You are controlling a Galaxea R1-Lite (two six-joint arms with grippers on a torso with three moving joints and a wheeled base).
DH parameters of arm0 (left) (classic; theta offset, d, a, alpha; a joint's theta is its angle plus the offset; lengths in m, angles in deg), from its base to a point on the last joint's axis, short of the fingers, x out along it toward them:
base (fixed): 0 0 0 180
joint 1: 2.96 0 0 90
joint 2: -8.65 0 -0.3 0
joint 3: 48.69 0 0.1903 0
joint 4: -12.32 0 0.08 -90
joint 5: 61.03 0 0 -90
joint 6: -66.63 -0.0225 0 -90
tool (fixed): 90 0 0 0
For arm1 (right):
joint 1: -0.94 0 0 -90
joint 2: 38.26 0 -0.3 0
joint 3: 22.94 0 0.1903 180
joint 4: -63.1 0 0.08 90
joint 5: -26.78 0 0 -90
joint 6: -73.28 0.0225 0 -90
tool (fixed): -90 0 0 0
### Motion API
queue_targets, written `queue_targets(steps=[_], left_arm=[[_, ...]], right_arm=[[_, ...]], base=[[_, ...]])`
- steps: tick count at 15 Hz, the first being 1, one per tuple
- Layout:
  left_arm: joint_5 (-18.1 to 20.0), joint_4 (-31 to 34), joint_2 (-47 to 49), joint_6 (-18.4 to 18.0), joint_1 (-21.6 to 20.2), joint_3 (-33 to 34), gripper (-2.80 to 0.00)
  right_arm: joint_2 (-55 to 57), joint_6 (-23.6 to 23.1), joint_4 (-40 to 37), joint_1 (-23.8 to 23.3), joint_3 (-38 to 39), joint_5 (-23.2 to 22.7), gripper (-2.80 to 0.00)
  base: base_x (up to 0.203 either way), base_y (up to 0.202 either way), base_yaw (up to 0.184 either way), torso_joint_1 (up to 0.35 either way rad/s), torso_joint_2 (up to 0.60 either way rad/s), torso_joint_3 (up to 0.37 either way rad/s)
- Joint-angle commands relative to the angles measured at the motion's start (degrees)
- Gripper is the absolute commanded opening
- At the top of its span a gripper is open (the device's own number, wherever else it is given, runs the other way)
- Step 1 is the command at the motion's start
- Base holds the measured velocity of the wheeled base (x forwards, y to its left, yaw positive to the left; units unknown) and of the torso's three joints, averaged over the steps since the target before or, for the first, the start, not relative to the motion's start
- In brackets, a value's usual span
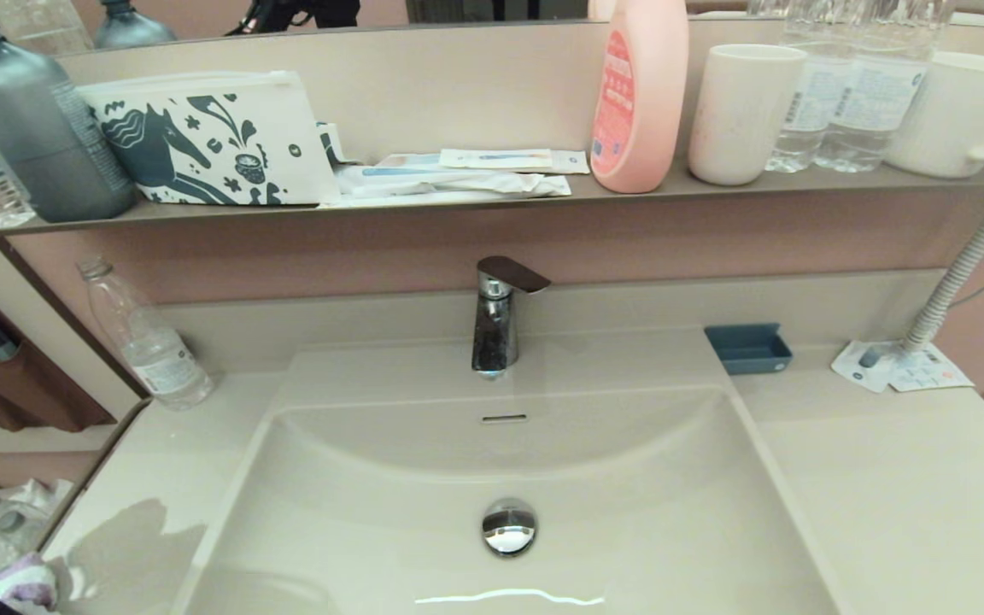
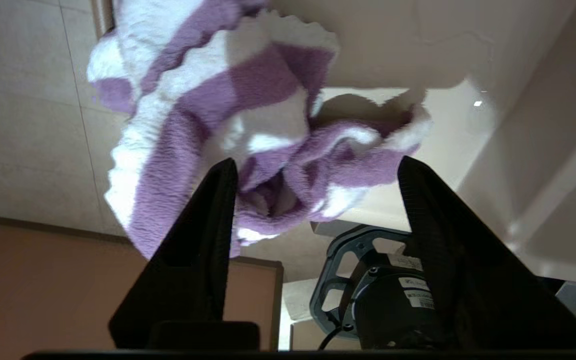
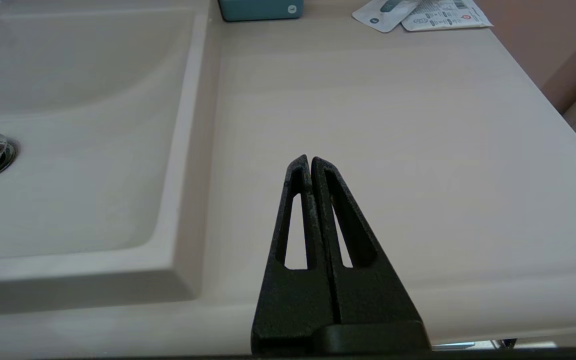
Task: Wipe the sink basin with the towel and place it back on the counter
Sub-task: Pick up the cloth
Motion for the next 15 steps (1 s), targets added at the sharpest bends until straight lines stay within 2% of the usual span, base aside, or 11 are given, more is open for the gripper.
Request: queue_targets(steps=[1,4,6,10,12,15], left_arm=[[-0.2,0.2,3.9,-2.0,-3.1,-1.2,0.00],[-0.7,0.3,7.6,-5.9,-6.5,-3.9,0.00],[-1.2,0.5,9.0,-9.8,-7.6,-4.1,0.00],[0.0,1.6,17.2,-11.3,-7.0,-4.3,0.00],[0.5,1.7,20.8,-12.5,-6.9,-6.8,0.00],[4.0,1.9,22.0,-12.9,-4.7,-7.3,0.00]], right_arm=[[0.0,0.1,0.0,0.0,0.0,0.0,-2.80],[0.0,0.0,0.0,0.0,0.0,0.0,-2.80],[0.0,0.0,0.0,0.0,0.0,0.0,-2.80],[0.0,0.1,0.0,0.0,0.0,0.0,-2.80],[0.0,0.0,0.0,0.0,0.0,0.0,-2.80],[0.0,0.1,0.0,0.0,0.0,0.0,-2.80]], base=[[0.000,0.000,0.000,0.000,0.00,0.000],[0.000,0.000,0.000,0.000,0.00,0.000],[0.000,0.000,0.000,0.000,0.00,0.000],[0.000,0.000,0.000,0.000,0.00,0.000],[0.000,0.000,0.000,0.000,0.00,0.000],[0.000,0.000,0.000,0.000,0.00,0.000]])
